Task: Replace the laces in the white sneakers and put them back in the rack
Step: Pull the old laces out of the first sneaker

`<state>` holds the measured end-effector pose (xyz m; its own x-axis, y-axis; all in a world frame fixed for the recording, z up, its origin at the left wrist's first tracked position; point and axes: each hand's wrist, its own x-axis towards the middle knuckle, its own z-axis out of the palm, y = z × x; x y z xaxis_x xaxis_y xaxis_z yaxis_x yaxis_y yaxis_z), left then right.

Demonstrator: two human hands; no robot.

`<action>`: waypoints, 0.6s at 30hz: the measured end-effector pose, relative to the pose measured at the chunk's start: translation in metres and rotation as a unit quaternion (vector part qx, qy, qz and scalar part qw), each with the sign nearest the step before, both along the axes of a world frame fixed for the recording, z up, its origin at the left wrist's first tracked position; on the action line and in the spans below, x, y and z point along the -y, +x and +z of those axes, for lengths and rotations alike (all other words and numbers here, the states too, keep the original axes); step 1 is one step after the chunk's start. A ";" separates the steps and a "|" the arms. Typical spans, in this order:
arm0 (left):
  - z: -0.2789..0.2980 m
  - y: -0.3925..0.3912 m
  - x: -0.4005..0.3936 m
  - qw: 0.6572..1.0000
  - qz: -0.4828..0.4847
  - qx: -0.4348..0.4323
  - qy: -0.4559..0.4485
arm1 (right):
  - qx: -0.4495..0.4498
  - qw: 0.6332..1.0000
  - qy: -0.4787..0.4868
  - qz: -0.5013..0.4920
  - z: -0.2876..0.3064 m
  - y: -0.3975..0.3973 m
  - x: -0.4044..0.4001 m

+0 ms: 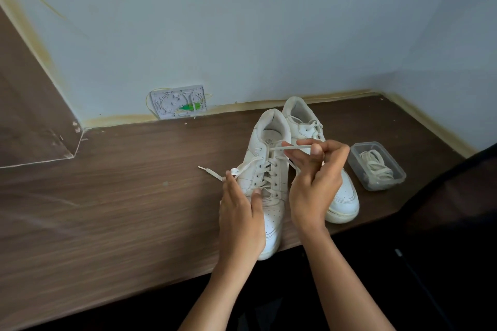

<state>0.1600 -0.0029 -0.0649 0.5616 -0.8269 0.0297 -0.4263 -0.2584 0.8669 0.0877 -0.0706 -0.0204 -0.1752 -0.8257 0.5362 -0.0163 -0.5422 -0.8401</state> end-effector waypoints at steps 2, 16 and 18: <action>-0.001 0.000 0.000 1.000 0.002 0.002 0.002 | 0.035 0.999 0.006 0.014 0.001 0.002 -0.001; 0.001 0.000 0.000 1.000 0.002 -0.004 0.000 | -0.273 0.961 -0.043 0.016 -0.008 -0.003 0.011; 0.000 0.000 0.000 1.000 0.002 -0.004 -0.004 | -0.294 0.955 -0.027 0.005 -0.011 -0.003 0.014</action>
<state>0.1604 -0.0034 -0.0649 0.5656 -0.8241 0.0314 -0.4179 -0.2535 0.8724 0.0847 -0.0848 -0.0314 0.1764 -0.7945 0.5810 -0.4722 -0.5862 -0.6583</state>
